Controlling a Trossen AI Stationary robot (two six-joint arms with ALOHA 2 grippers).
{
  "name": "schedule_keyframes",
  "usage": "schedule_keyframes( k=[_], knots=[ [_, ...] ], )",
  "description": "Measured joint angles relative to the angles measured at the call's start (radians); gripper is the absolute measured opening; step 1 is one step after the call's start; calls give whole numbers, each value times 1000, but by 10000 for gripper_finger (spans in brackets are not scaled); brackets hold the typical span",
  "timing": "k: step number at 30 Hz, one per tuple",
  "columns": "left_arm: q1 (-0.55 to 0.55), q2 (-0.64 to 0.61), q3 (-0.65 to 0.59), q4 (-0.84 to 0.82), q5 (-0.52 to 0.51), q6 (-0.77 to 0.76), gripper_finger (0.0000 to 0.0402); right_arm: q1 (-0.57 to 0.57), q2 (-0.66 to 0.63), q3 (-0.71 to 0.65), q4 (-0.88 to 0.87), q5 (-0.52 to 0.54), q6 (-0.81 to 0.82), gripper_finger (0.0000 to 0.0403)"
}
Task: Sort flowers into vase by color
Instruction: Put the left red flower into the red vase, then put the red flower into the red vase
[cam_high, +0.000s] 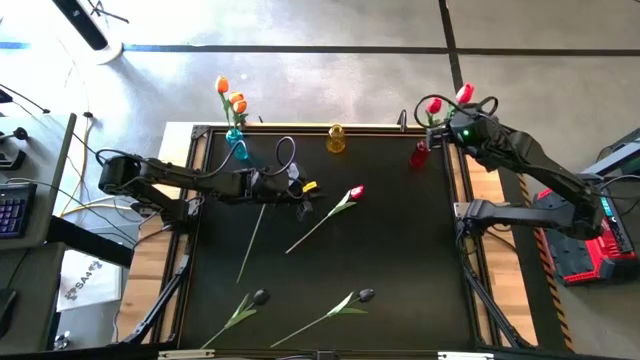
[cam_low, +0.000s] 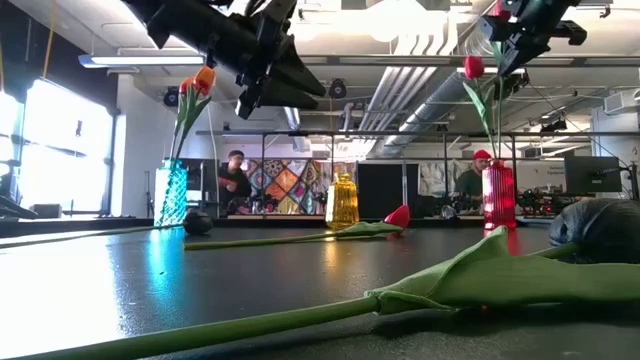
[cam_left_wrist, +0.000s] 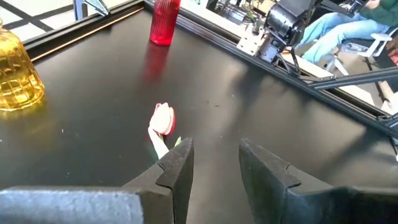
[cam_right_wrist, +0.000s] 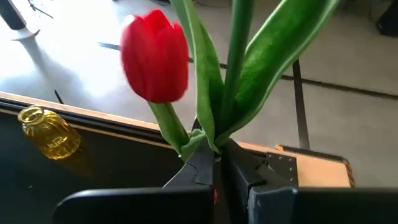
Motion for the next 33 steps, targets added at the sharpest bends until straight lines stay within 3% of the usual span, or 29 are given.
schedule_keyframes(
  k=[6, 19, 26, 33],
  knots=[
    [17, 0, 0, -17, 3, 2, 117, -43, 29, 0, -82, -79, 123, 29],
    [9, 99, -14, -40, 25, 3, 117, -39, -15, 15, -68, -105, 179, 187],
    [3, 240, -11, 130, 31, 34, 117, 0, -36, 82, -73, -170, 284, 200],
    [6, 404, 47, 130, -6, 49, 118, 75, -35, 92, -162, -253, 361, 197]
  ],
)
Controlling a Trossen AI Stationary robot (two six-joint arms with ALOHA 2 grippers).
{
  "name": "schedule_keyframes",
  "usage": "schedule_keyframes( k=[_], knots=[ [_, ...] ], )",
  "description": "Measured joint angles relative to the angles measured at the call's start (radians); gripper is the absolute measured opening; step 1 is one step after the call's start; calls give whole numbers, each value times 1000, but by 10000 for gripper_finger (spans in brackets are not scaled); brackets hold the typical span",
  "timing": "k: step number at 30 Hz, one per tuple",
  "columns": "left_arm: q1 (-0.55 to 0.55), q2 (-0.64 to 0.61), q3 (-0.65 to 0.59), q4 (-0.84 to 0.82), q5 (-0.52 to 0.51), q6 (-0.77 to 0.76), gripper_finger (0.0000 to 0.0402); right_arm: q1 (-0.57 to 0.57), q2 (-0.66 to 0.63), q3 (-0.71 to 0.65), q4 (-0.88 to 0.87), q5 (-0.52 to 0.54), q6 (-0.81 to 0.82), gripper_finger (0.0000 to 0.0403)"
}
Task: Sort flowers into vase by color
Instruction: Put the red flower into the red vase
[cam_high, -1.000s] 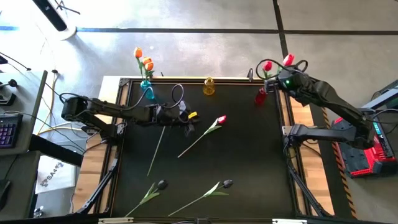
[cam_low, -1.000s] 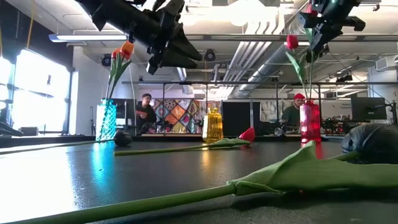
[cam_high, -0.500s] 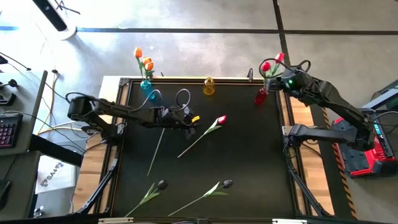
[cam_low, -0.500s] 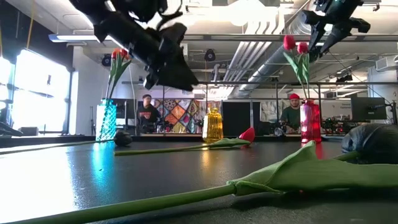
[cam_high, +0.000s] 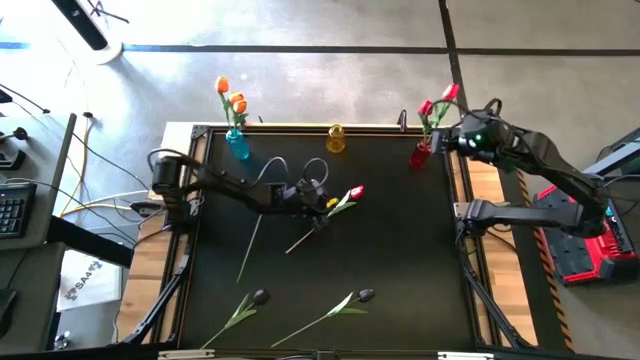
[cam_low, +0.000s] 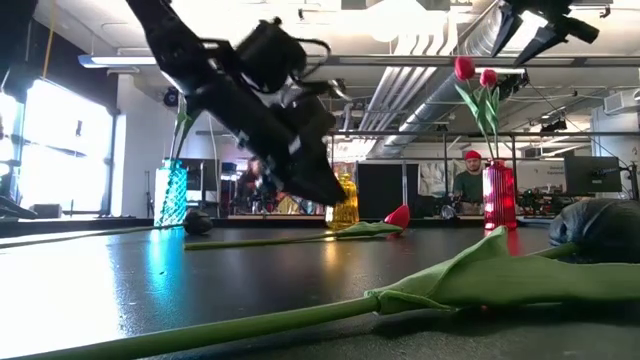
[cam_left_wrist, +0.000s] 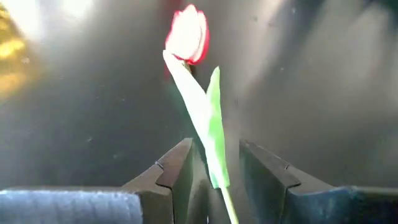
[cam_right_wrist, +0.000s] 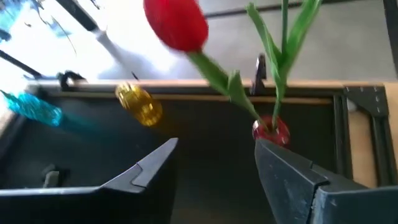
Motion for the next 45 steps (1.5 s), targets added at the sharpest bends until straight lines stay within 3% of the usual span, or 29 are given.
schedule_keyframes(
  k=[6, 12, 15, 20, 25, 38, 45],
  knots=[
    [-3, 88, 27, -8, 103, 18, 118, 76, 0, -1, -112, 8, 98, 197],
    [-13, 105, 32, -46, 67, 9, 114, 162, 0, -1, -119, 24, 165, 197],
    [-19, 110, 32, -57, 16, 53, 90, 208, 7, -1, -119, 29, 201, 197],
    [-16, 111, 31, -63, 0, 63, 14, 302, 29, -1, -118, 15, 282, 197],
    [-16, 110, 30, -64, -2, 54, 9, 426, 83, -2, -108, 24, 359, 197],
    [-16, -19, 27, -2, 2, -50, 1, 734, 222, -2, -71, 88, 478, 193],
    [-16, -119, 27, 167, 46, -65, 0, 876, 281, -2, 10, 177, 529, 166]
  ],
)
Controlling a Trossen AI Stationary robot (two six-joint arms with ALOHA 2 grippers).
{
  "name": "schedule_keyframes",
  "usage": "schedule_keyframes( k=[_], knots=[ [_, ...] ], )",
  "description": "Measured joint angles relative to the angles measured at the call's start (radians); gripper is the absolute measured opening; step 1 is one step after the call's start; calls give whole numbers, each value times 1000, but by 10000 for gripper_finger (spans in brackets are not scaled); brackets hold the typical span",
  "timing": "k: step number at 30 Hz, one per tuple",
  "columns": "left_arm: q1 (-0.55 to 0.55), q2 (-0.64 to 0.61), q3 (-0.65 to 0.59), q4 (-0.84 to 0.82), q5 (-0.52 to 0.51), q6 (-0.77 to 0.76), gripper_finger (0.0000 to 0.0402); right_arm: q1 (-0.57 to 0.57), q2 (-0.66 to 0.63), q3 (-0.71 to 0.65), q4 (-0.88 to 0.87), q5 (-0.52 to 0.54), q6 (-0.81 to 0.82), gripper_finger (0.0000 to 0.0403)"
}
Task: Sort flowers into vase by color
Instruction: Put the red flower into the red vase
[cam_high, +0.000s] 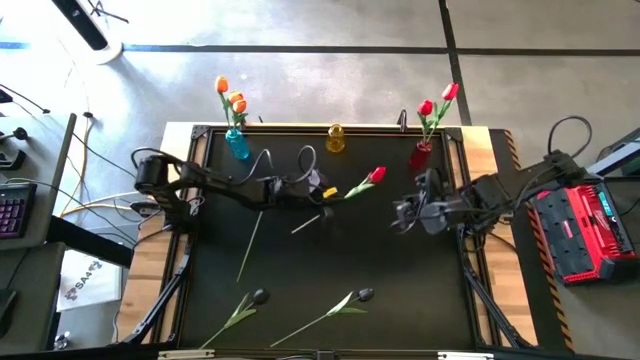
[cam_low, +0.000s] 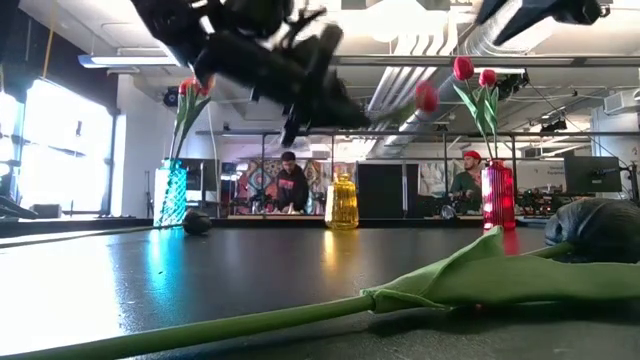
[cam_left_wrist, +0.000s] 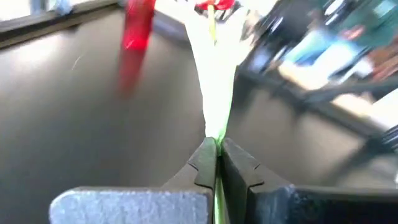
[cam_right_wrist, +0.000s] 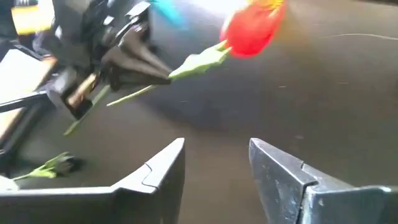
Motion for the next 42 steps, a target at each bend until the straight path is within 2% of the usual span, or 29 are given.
schedule_keyframes(
  k=[7, 13, 21, 27, 33, 37, 42],
  knots=[
    [0, -15, 0, 342, 131, -93, 0, 90, 42, 0, 189, 64, -70, 159],
    [-1, -14, 1, 491, 213, -121, 0, 123, 39, 0, 387, 179, -235, 159],
    [-24, -15, 12, 629, 292, -115, 0, 95, 41, 0, 601, 230, -423, 159],
    [-42, -15, 52, 627, 303, -82, 0, 52, 46, 0, 757, 168, -579, 160],
    [-53, -15, 86, 625, 331, -61, 0, 18, 62, 0, 860, 45, -708, 154],
    [-52, -15, 87, 622, 348, -62, 0, 2, 67, 0, 862, 46, -718, 126],
    [-55, -15, 87, 621, 349, -62, 0, 2, 67, 0, 861, 46, -726, 48]
  ],
)
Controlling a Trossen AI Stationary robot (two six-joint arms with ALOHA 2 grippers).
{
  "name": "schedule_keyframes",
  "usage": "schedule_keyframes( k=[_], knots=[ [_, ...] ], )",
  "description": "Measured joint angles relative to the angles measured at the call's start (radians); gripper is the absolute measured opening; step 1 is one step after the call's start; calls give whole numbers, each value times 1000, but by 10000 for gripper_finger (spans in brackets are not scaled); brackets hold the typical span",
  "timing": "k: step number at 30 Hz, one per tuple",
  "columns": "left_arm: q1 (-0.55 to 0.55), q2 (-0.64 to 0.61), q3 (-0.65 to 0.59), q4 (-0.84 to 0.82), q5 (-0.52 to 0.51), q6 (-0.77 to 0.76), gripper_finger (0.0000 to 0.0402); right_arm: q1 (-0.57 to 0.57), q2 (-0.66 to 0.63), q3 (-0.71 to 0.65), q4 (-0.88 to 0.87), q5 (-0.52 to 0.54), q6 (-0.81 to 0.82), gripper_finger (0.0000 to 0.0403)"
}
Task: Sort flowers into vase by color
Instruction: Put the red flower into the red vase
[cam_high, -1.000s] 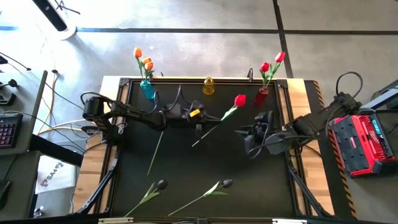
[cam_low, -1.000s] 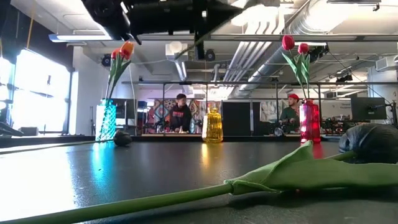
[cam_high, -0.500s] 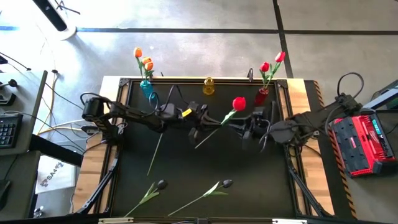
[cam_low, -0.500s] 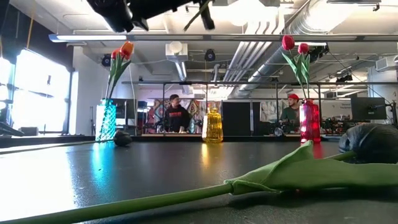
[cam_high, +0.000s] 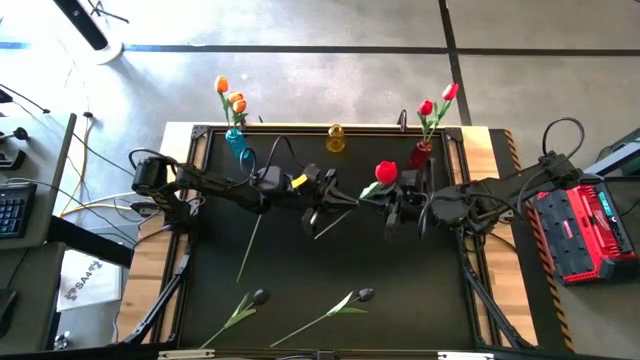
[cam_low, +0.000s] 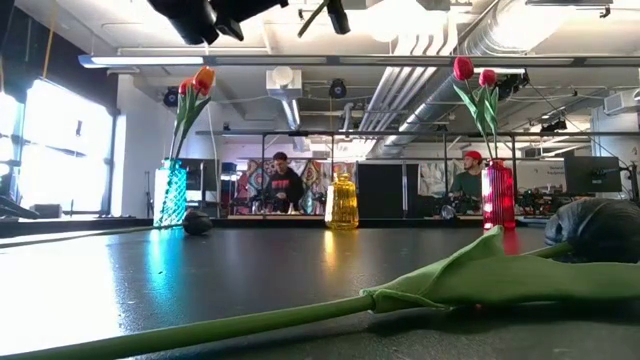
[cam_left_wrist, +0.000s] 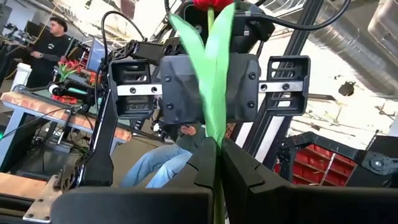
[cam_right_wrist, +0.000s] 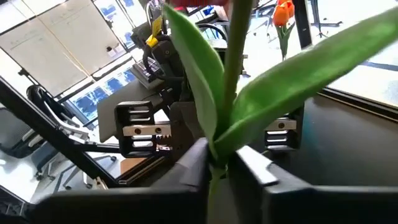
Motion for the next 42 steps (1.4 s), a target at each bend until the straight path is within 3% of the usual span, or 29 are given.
schedule_keyframes(
  k=[3, 10, 19, 25, 31, 42],
  knots=[
    [-1, 0, 0, -3, -7, -2, 1, 0, 0, 0, -1, 0, -25, 9],
    [4, 0, 0, -119, -18, 4, 44, 0, -7, 7, -132, 37, -2, 4],
    [4, 0, 0, -519, -53, 16, 98, 0, -16, 127, -870, 235, 396, 1],
    [6, 0, 0, -568, -75, 8, 97, -38, -16, 181, -1302, 363, 741, 1],
    [31, 0, 0, -573, -74, 8, 96, -154, -37, 197, -1316, 453, 727, 0],
    [80, 0, 0, -587, -44, 31, 96, -410, -36, 212, -1323, 500, 648, 0]
  ],
)
